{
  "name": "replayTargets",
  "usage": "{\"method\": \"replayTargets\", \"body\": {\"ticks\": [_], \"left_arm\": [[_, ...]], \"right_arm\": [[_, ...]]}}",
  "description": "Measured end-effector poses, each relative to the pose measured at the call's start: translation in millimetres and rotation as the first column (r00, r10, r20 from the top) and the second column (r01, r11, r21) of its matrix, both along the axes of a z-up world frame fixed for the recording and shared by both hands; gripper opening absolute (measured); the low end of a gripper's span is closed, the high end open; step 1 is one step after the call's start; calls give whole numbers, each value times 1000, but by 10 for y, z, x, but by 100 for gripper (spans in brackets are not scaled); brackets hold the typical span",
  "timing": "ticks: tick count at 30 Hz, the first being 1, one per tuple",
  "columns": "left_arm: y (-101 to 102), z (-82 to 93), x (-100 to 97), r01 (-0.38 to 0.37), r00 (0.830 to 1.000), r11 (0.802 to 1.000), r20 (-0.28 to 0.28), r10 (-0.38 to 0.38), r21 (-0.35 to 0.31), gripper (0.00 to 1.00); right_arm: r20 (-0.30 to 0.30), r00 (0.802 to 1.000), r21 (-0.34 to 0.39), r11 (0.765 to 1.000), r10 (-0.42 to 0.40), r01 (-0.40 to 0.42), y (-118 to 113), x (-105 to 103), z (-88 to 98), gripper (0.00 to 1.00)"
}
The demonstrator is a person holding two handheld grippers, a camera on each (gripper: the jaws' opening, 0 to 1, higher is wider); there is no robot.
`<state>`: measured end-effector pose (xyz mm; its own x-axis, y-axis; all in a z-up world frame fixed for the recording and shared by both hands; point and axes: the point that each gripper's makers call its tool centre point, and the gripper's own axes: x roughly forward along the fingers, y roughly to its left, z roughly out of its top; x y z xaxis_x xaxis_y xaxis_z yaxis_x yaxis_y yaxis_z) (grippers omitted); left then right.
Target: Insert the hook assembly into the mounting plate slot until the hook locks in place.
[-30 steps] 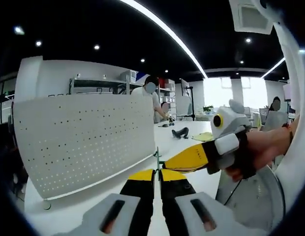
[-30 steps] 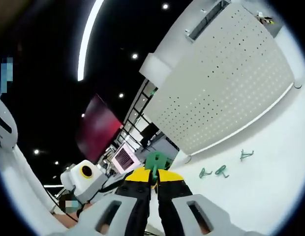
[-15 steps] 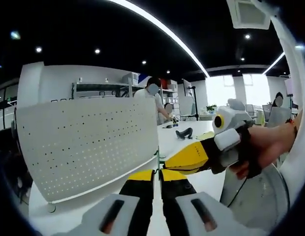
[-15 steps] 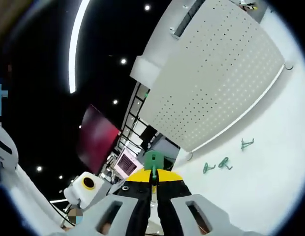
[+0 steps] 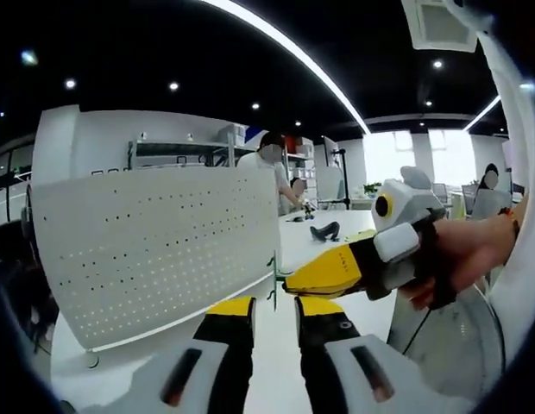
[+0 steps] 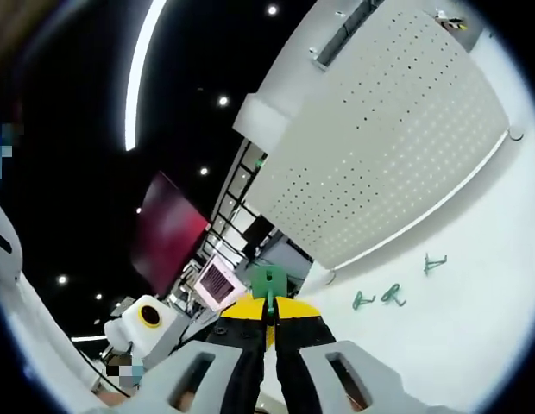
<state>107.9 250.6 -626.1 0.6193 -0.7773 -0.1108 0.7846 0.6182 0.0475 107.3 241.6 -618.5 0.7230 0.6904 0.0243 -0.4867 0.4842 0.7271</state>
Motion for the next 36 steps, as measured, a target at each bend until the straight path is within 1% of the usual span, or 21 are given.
{"method": "replayTargets", "body": {"ticks": [3,5,7,9,10,12,15,17,20,22,24,28,32,33,34,36], "left_arm": [[26,23,14,-10,1000,1000,3,10,-2,20],[70,75,39,-29,999,999,23,29,-22,19],[111,72,54,-42,999,998,0,42,-39,19],[142,76,62,-53,999,998,1,53,-34,19],[169,86,62,-60,998,997,5,60,-38,20],[193,102,58,-65,998,996,-6,65,-54,21],[199,120,52,-66,998,996,8,67,-53,22],[201,134,62,-71,997,996,3,71,-48,22],[224,197,81,-75,997,996,19,76,-56,23],[237,215,89,-74,997,996,28,76,-58,23],[287,218,113,-91,995,995,35,93,-47,21],[372,228,121,-103,994,993,35,105,-63,23],[442,211,127,-115,993,991,33,117,-63,25],[459,205,133,-115,993,991,26,117,-68,26],[482,188,139,-118,993,990,6,119,-80,28],[503,179,137,-120,993,989,6,121,-83,30]], "right_arm": [[9,1000,-13,1000,5,-5,20,0,31,1],[11,1000,-16,1000,7,-7,23,-2,46,1],[17,1000,-23,1000,11,-10,26,-4,63,1],[21,1000,-42,999,8,-7,15,-3,67,1],[25,1000,-48,999,9,-8,11,-4,73,1],[24,1000,-48,999,13,-12,8,-2,76,1],[29,999,-49,999,16,-15,20,0,98,1],[39,999,-79,997,10,-7,14,22,108,1],[65,998,-100,995,1,6,-14,56,166,1],[75,997,-105,994,-4,12,-39,86,205,1],[80,997,-107,994,-13,22,-76,114,231,1],[105,994,-127,991,-37,50,-175,180,277,1],[128,990,-159,984,-60,80,-235,244,322,1],[134,989,-168,982,-65,87,-244,262,326,1],[140,988,-183,979,-69,94,-254,286,330,1],[154,986,-215,971,-71,104,-265,319,342,1]]}}
